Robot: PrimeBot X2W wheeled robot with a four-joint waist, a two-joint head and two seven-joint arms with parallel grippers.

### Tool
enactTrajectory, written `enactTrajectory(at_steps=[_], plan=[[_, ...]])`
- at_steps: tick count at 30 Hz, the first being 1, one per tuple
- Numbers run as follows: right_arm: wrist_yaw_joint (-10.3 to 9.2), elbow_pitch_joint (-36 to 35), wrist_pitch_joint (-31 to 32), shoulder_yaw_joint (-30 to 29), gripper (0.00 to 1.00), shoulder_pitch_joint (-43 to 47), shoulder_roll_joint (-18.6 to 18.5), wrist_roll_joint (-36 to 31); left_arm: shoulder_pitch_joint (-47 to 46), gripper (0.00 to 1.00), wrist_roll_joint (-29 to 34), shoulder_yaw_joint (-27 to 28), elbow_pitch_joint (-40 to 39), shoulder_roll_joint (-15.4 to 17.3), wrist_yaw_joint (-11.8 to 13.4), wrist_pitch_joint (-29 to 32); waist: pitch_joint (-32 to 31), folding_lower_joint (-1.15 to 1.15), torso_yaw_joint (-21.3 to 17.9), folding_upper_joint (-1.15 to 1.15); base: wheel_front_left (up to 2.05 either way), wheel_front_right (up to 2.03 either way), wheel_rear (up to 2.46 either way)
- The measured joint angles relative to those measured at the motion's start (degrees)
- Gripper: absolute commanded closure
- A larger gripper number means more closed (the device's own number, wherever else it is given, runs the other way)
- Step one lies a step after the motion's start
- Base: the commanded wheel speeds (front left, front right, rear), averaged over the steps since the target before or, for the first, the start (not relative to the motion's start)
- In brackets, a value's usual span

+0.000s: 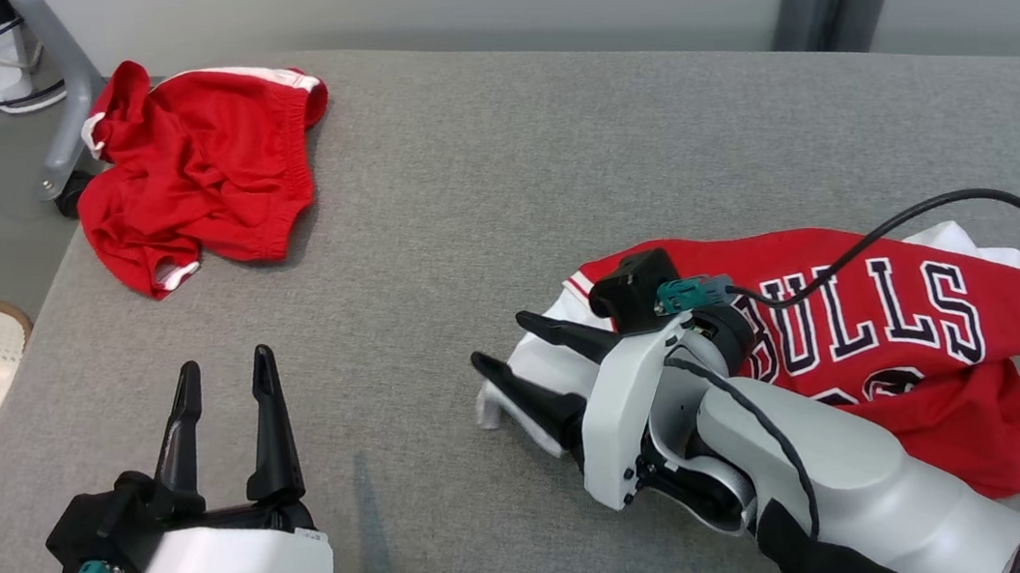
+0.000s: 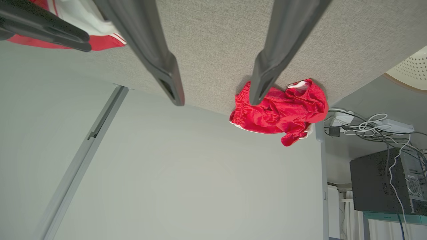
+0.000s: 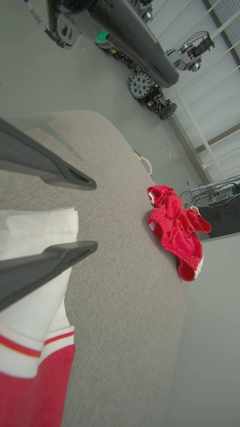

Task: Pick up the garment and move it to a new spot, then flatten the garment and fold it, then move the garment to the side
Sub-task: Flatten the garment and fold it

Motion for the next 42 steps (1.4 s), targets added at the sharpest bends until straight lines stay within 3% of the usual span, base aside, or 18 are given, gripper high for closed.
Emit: enactTrajectory(at_steps=[6, 10, 17, 22, 30, 34, 39, 42], plan=[[0.00, -1.93, -0.74, 7.87, 0.00, -1.52, -3.69, 2.40, 0.04, 0.00, 1.32, 1.04, 0.25, -0.02, -0.32, -0.01, -0.61, 0.00, -3.61, 0.00, 0.00, 0.00, 0.00], [0.00, -4.14, -5.70, 7.35, 0.00, -2.11, -7.28, 2.44, 0.21, 0.00, 1.79, 1.88, 0.96, 0.08, -0.83, -0.01, -1.60, 0.00, -6.67, 0.00, 0.00, 0.00, 0.00], [0.00, -7.10, -10.24, -1.71, 0.00, 0.86, -13.69, 0.04, 1.07, 0.00, -0.79, 2.07, 4.12, 1.36, -1.58, 6.02, -3.84, 0.00, -12.51, 0.00, 0.00, 0.00, 0.00], [0.00, -12.47, -10.67, -13.70, 0.00, 7.49, -16.07, -4.54, 1.53, 0.00, -2.97, 2.43, 3.67, 2.53, -1.67, 11.88, -4.75, 0.00, -16.52, 0.00, 0.00, 0.00, 0.00], [0.00, -23.01, -10.70, -31.82, 0.00, 22.68, -13.34, -15.97, 2.31, 0.00, -2.79, 2.46, 2.91, 5.37, 0.07, 18.50, -4.82, 0.00, -21.45, 0.00, 0.00, 0.00, 0.00], [0.00, -26.20, -10.70, -36.09, 0.00, 27.43, -11.21, -18.76, 2.53, 0.00, -2.99, 2.36, 4.43, 6.25, 0.48, 22.20, -4.25, 0.00, -22.68, 0.00, 0.00, 0.00, 0.00], [0.00, -28.81, -10.02, -39.05, 0.00, 30.12, -9.10, -20.80, 1.40, 0.00, -1.70, 2.05, 7.19, 8.00, 3.30, 26.40, -3.43, 0.00, -23.28, 0.00, 0.00, 0.00, 0.00], [0.00, -30.15, -9.06, -40.01, 0.00, 30.93, -8.31, -21.85, -0.82, 0.00, -1.15, 1.01, 8.86, 8.65, 3.18, 27.93, -2.99, 0.00, -23.57, 0.00, 0.00, 0.00, 0.00]])
